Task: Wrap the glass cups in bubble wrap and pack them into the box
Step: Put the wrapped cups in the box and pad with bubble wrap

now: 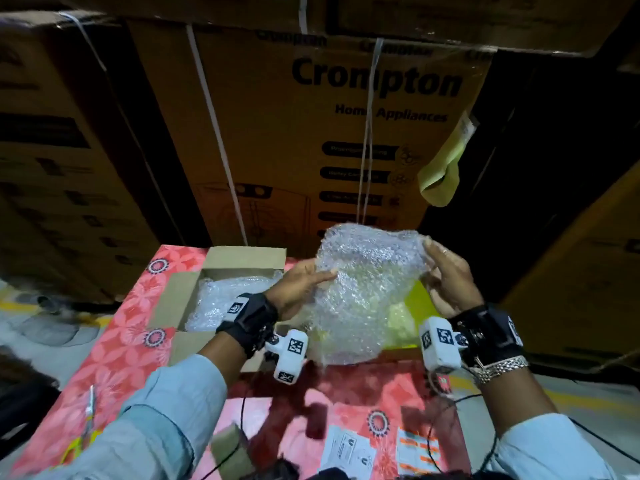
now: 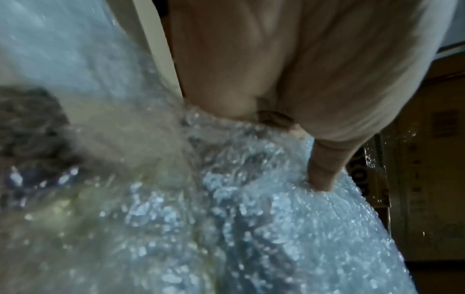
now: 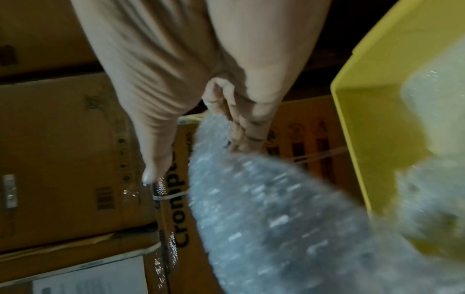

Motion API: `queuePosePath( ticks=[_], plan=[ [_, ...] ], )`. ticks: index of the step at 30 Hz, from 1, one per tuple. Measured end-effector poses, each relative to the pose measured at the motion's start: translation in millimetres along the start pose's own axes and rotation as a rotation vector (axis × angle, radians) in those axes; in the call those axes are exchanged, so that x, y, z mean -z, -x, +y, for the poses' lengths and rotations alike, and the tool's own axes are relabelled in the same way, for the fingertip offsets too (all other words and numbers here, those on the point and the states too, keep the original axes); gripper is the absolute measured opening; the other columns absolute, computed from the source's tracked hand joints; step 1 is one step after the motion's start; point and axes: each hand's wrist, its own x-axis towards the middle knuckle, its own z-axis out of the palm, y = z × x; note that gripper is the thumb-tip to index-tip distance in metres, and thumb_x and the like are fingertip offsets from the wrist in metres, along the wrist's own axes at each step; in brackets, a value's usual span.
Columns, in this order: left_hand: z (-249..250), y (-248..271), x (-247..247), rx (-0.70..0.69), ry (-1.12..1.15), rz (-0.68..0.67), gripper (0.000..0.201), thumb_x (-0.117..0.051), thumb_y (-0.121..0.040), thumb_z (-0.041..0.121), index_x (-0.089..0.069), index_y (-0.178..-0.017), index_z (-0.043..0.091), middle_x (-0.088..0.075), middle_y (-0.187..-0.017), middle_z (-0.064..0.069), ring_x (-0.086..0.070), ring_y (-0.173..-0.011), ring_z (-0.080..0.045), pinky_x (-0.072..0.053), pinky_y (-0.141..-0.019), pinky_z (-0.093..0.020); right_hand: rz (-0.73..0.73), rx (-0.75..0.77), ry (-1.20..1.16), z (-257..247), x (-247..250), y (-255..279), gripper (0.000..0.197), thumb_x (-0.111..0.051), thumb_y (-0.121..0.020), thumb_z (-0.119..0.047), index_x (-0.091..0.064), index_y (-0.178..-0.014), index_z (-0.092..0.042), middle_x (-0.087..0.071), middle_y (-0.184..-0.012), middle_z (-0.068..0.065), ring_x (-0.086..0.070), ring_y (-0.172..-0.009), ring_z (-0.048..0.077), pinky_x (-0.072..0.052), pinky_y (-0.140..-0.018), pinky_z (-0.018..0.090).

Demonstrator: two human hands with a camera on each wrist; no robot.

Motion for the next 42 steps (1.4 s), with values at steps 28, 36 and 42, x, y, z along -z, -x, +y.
queuePosePath(
  ticks=[28, 36, 42],
  plan=[
    [-3.3, 121.8, 227.0, -0.093, -0.084, 0.278, 0.048, -0.06, -0.104, 0.034, -0.051, -0.15, 0.022, -0.061, -0.145, 0.006, -0.061, -0.127, -0.011, -0.045, -0.11, -0.038, -0.031, -0.215, 0.184, 145.5, -228.5, 46.2, 0.06, -0.057, -0.092, 0.016, -0.049, -0.143, -0.013, -0.072, -0.122, 0.014, -0.069, -0.113, 0.033, -0.057, -0.097, 0.047],
    [-5.8, 113.8, 258.8, -0.032, 0.201, 0.105, 0.105, -0.09, -0.076, 0.025, -0.027, -0.16, 0.028, -0.053, -0.151, -0.015, -0.071, -0.109, -0.038, -0.059, -0.083, -0.039, -0.078, -0.226, 0.427, 143.4, -256.0, 46.3, 0.049, -0.047, -0.097, 0.006, -0.056, -0.056, -0.019, -0.052, -0.054, -0.008, -0.048, -0.049, 0.005, -0.038, -0.058, 0.028],
    [16.1, 110.5, 244.9, -0.38, 0.069, 0.271, 0.101, -0.08, -0.081, -0.005, -0.034, -0.158, 0.041, -0.035, -0.153, 0.028, -0.041, -0.135, 0.014, -0.052, -0.104, -0.025, -0.17, -0.311, 0.422, 131.3, -249.7, 40.5, 0.04, -0.049, -0.106, -0.019, -0.079, -0.079, -0.021, -0.075, -0.086, -0.003, -0.071, -0.077, 0.012, -0.051, -0.073, 0.029]
  ],
)
